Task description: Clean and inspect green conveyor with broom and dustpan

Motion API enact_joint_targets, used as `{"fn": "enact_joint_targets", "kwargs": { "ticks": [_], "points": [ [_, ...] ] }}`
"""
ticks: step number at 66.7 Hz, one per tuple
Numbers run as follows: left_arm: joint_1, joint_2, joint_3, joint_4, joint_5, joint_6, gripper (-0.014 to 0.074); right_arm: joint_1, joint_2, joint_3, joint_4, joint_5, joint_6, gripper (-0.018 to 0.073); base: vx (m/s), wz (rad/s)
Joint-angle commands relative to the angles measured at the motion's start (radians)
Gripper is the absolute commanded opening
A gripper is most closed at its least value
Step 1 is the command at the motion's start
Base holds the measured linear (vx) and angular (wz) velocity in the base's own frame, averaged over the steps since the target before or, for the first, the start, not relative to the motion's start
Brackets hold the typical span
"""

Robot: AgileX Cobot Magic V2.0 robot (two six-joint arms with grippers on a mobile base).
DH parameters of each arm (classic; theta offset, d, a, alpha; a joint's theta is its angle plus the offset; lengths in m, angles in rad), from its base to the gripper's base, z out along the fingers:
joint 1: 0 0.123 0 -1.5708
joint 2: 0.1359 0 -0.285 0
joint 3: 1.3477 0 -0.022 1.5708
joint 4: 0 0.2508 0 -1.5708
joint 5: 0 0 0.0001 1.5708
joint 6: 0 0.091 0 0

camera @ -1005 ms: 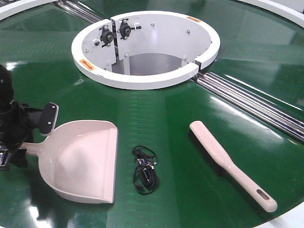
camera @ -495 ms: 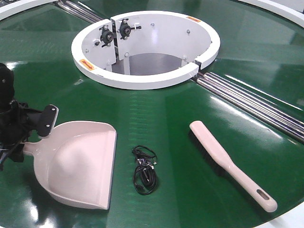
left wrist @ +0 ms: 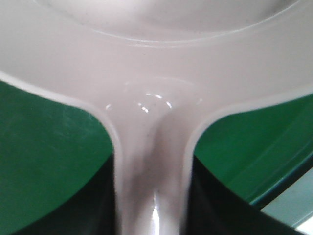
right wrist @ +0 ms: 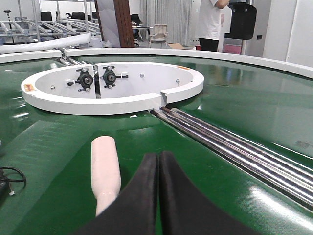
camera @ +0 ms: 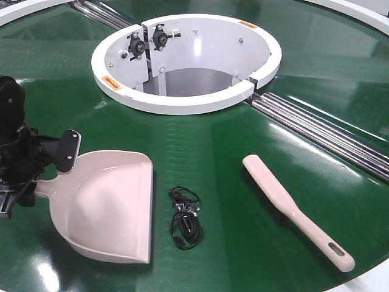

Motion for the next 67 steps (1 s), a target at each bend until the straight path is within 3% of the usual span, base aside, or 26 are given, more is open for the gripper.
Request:
{"fn": "enact_joint_targets", "kwargs": {
  "ticks": [1,67],
  "points": [
    [-0.006,-0.032,-0.030,0.034,0.007,-0.043,-0.0007,-0.008,-0.018,0.012,-0.007,-0.076,0.000,-0.0010,0.00,0.00],
    [-0.006,-0.006,-0.030,0.044,0.023,-0.046,-0.0007,-0.008,-0.018,0.012,-0.007,-0.076,0.000,-0.0010,0.00,0.00]
  ]
}}
